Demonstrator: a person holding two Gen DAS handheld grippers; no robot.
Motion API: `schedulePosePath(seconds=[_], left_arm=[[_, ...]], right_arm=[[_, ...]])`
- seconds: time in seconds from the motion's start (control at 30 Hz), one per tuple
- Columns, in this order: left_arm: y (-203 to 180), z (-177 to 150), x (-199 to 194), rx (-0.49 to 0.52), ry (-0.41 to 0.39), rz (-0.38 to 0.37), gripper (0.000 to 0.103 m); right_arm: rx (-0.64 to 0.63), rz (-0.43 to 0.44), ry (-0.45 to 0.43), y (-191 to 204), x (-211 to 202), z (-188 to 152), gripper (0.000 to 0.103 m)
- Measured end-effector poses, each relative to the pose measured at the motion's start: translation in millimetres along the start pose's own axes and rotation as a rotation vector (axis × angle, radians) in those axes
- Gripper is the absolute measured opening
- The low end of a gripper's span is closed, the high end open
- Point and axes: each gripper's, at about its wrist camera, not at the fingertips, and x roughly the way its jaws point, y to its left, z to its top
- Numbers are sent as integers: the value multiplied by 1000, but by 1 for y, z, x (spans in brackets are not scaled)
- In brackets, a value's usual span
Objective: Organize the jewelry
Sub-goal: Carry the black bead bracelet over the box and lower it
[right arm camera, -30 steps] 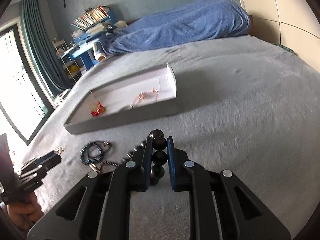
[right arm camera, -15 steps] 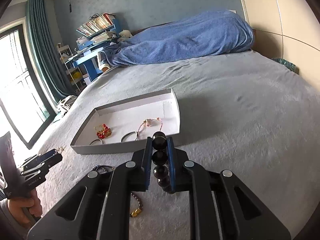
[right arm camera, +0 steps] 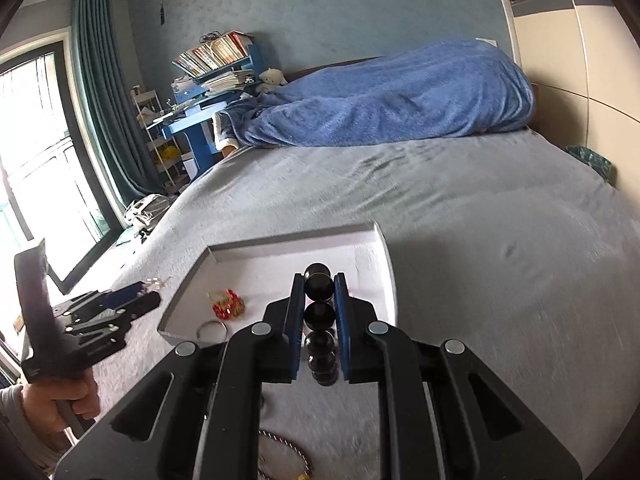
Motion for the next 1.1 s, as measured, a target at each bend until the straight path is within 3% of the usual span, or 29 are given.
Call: schedulePosePath(seconds=[0.3,0.7,1.1], left_arm=[[-22,15,37,16,44,-43,41],[-59,8,85,38,161,-83,41],[-64,-1,109,65,236,-101,42]], right_arm=[[-31,16,26,12,38,23,14],[-20,-12,137,0,93,4,14],[-26,-71,176,-21,110,-14,14]])
